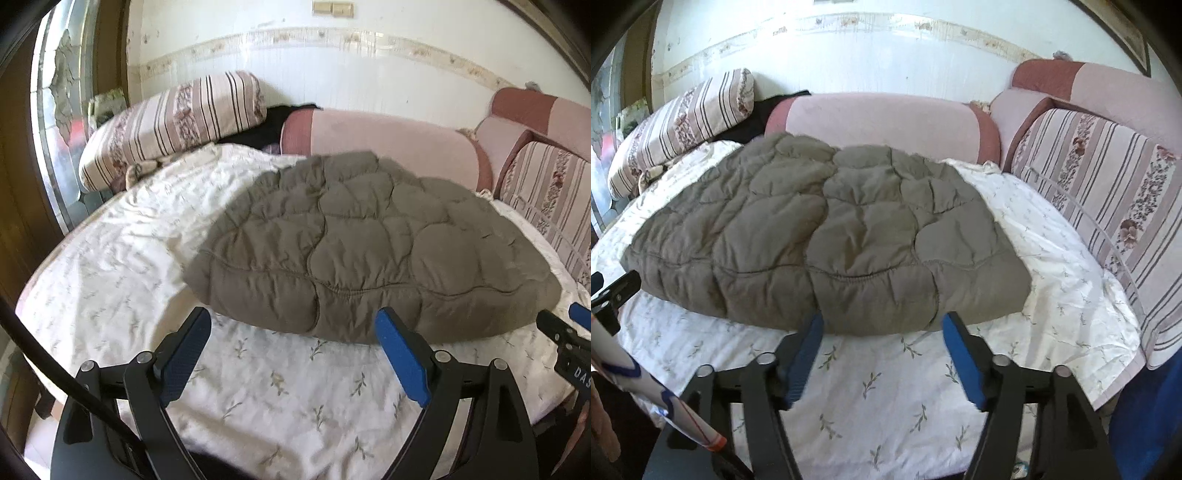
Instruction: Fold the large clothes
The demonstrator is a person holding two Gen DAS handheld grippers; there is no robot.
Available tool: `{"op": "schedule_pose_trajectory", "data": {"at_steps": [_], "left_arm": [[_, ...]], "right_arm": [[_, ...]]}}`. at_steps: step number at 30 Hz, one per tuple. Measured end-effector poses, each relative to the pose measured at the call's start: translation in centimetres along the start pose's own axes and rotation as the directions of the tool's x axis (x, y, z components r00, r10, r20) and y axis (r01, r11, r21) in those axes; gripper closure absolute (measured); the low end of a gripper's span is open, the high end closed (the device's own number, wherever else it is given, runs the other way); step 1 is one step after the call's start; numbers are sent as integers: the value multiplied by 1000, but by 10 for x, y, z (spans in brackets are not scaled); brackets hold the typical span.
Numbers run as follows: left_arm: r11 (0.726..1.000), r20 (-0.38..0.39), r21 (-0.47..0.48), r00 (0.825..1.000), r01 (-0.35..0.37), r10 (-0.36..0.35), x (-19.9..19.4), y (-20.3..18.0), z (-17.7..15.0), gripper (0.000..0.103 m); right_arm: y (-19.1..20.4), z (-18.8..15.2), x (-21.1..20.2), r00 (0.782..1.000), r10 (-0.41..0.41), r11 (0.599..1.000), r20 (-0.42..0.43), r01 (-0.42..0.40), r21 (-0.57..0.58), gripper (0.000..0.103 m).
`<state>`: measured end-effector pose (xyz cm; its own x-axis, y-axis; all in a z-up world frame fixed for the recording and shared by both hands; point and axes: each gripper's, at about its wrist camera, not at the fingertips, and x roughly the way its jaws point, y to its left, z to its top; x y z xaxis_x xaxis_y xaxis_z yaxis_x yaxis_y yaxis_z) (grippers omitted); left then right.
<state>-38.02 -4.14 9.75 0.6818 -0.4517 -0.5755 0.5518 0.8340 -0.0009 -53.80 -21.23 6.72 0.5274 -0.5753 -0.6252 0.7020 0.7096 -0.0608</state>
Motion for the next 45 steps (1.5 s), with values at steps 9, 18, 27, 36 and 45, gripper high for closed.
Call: {"op": "schedule_pose_trajectory", "data": {"at_steps": [9,18,27,36,45], "left_arm": [[1000,120,14,992,24,-25,-82,11,11,7],[998,221,43,975,-42,32,-150,11,36,0],[991,90,74,991,-109,102,-121,9,17,0],[988,57,63,989,-141,137,-106,17,14,0],[984,15,80,987,-158,158,-89,17,12,0]], "right_arm": [[9,13,-70,996,42,999,75,-42,-5,16],[9,28,-160,981,38,999,192,-43,21,0],[25,17,-151,980,-96,993,174,106,-48,0],[31,14,-142,980,-91,991,175,106,-77,0],[35,11,-126,985,-91,991,148,104,-85,0]]}}
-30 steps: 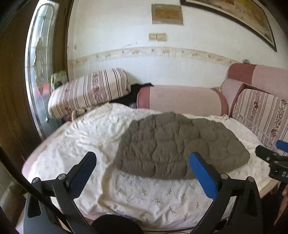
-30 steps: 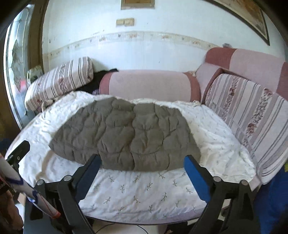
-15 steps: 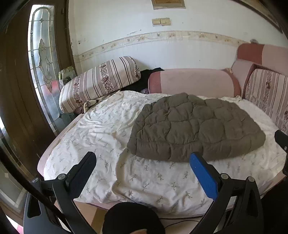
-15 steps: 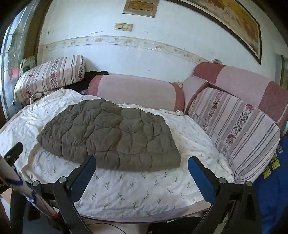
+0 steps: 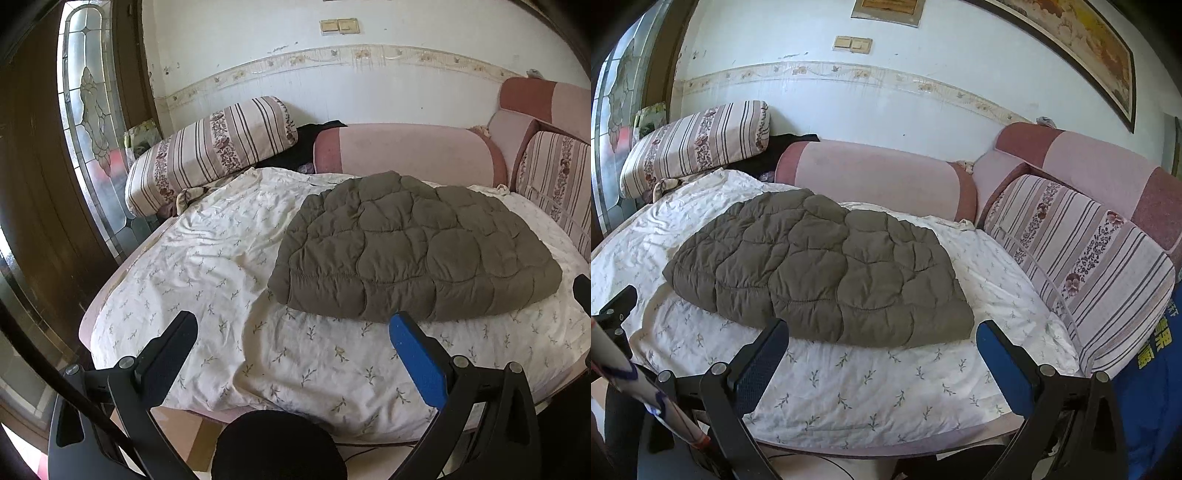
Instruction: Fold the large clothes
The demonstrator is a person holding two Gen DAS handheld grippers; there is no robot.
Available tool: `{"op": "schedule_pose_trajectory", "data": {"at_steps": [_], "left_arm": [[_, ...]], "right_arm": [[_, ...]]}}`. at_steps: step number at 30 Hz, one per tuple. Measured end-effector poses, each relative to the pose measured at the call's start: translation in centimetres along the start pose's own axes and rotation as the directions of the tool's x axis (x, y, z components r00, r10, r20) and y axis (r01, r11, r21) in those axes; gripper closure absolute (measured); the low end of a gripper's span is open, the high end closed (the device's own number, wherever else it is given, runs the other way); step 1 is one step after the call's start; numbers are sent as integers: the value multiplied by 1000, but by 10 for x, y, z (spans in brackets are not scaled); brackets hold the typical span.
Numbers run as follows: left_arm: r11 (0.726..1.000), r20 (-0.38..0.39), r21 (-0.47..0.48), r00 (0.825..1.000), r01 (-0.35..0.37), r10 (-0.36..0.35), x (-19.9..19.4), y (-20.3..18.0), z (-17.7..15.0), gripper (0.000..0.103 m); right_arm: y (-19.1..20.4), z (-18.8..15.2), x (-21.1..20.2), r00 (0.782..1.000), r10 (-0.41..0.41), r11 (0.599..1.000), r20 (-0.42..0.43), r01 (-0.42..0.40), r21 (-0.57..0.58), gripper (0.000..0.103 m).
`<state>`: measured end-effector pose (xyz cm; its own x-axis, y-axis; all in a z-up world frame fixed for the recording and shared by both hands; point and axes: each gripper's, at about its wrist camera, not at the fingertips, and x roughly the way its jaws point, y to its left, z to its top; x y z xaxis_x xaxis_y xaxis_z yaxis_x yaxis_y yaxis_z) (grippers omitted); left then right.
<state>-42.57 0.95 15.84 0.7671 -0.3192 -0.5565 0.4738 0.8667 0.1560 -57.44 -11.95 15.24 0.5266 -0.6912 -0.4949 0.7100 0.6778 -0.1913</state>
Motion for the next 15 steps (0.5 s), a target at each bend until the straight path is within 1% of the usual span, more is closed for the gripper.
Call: {"op": "schedule_pose_trajectory", "data": {"at_steps": [15], "left_arm": [[1000,-25,17,1000,-5,5,10,-6,-2,0]], "right_arm": [[2,-6,14,1000,9,1000,-27,-9,-10,0]]}}
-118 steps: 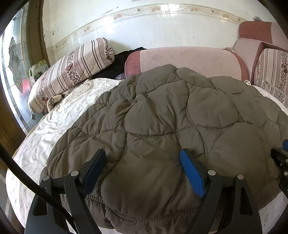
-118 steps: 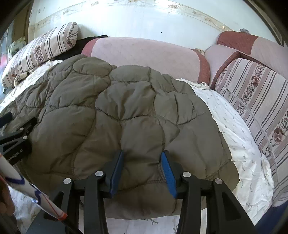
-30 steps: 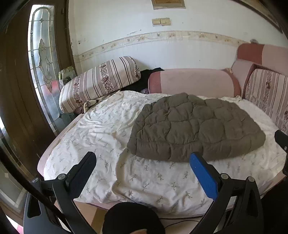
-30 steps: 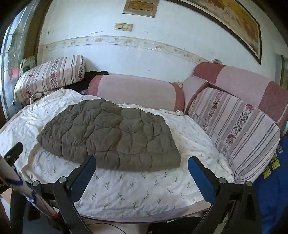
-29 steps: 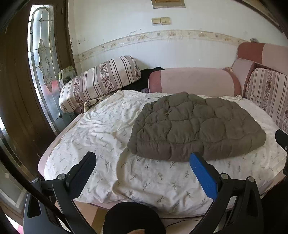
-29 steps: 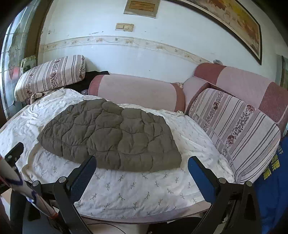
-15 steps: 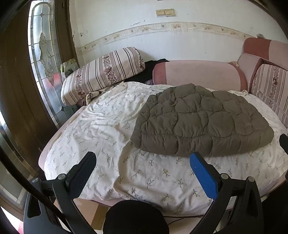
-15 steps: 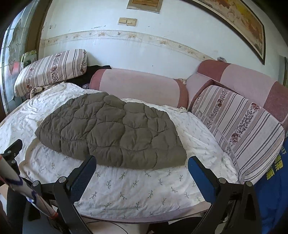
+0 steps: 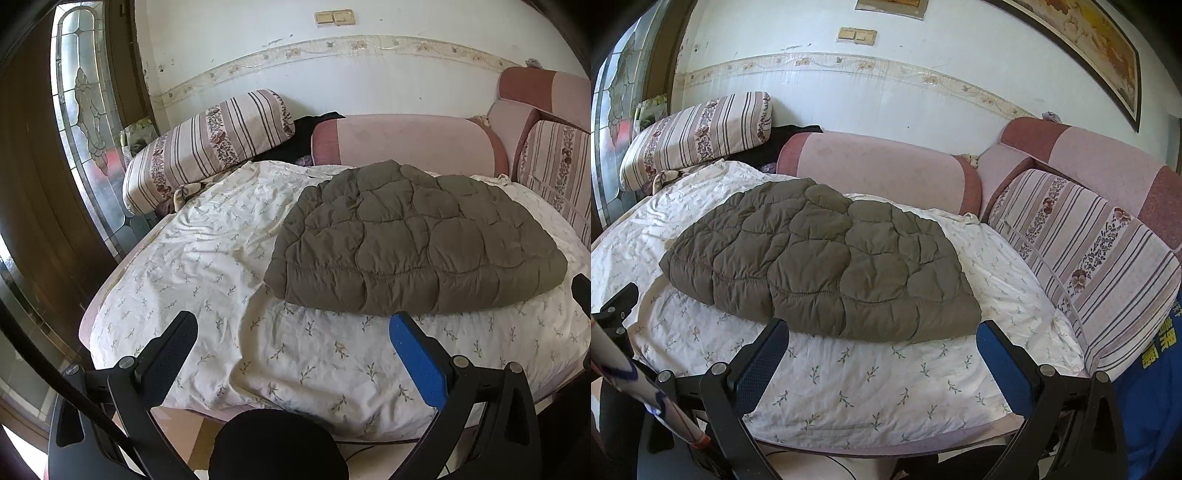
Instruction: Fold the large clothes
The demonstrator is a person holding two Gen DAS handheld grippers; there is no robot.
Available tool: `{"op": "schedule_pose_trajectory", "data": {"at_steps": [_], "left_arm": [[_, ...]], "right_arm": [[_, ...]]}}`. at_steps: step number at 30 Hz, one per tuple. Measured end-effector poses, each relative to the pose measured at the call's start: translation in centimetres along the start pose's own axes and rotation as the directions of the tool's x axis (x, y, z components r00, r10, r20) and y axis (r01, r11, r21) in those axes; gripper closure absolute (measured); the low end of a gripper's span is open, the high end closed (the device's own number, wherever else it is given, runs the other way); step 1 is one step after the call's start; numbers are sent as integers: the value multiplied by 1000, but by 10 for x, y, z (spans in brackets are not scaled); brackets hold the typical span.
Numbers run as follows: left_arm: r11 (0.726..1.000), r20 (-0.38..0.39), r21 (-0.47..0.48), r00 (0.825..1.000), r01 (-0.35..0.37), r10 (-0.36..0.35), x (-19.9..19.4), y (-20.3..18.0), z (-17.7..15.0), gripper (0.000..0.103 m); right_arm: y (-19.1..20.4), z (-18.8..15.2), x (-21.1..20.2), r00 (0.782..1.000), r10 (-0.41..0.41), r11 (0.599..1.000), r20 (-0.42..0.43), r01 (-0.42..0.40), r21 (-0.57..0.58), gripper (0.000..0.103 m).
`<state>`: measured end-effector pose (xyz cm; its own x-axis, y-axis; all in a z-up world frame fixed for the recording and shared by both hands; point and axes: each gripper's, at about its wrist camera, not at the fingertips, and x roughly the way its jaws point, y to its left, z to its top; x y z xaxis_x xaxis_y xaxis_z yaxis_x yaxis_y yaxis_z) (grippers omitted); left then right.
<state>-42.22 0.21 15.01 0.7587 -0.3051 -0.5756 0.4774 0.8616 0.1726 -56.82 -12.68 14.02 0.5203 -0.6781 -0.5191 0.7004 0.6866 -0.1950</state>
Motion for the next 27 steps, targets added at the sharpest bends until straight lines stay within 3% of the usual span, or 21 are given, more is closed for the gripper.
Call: {"op": "schedule_pose_trajectory", "data": {"at_steps": [27], "left_arm": [[1000,-1,5,1000,1,-1,1,-2,-1,0]], "right_arm": [[0,-3,4,1000,2,1000,-8,-2,-1,0]]}}
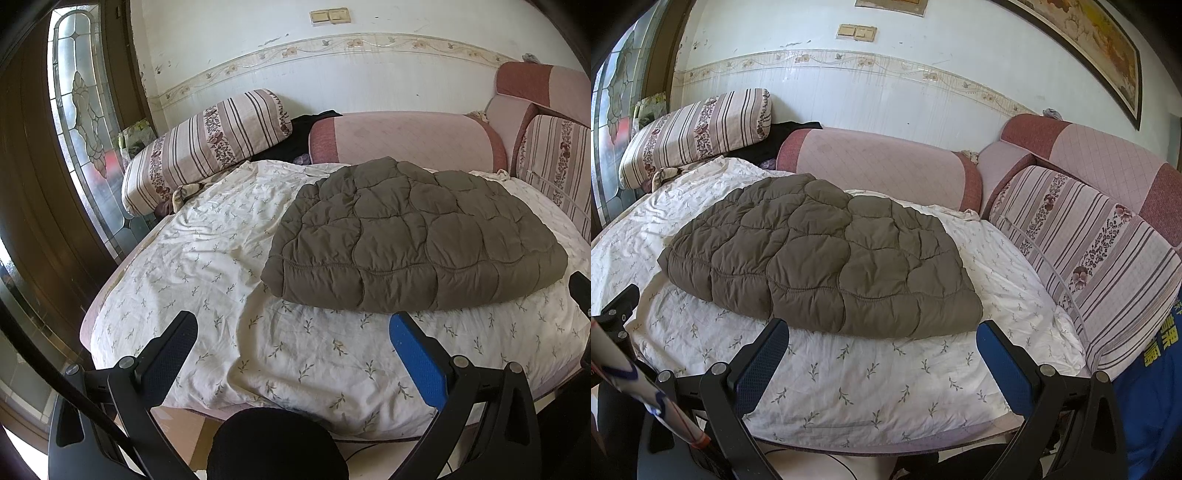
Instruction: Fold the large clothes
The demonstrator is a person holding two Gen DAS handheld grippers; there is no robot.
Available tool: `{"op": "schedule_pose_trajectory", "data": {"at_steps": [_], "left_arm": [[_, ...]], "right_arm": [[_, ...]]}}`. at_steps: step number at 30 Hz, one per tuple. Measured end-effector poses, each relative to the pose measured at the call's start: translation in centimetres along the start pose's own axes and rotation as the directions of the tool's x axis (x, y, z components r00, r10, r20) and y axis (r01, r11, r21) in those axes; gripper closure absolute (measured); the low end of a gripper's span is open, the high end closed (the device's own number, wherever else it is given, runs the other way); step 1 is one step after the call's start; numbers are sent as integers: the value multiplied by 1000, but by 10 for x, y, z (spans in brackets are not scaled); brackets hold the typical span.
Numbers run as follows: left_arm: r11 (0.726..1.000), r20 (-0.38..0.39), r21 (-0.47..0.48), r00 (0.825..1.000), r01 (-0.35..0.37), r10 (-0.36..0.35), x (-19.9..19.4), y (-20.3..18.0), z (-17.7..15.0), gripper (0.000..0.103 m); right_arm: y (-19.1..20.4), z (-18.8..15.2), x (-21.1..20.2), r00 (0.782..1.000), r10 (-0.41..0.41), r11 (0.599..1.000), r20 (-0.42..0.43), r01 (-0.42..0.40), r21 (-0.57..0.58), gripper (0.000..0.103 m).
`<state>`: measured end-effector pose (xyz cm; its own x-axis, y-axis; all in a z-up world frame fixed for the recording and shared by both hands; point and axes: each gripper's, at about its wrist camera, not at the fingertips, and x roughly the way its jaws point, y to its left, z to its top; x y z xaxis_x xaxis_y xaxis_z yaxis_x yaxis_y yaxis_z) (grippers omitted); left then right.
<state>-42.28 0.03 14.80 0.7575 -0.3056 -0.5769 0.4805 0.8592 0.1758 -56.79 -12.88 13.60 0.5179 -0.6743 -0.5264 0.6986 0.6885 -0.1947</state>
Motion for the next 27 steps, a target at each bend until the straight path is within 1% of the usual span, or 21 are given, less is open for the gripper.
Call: {"op": "schedule_pose_trajectory", "data": {"at_steps": [27], "left_arm": [[1000,8,10,1000,-18,17,-3,0,-2,0]], "right_arm": [[-1,-3,0,1000,1,1000,2,-1,2,0]]}}
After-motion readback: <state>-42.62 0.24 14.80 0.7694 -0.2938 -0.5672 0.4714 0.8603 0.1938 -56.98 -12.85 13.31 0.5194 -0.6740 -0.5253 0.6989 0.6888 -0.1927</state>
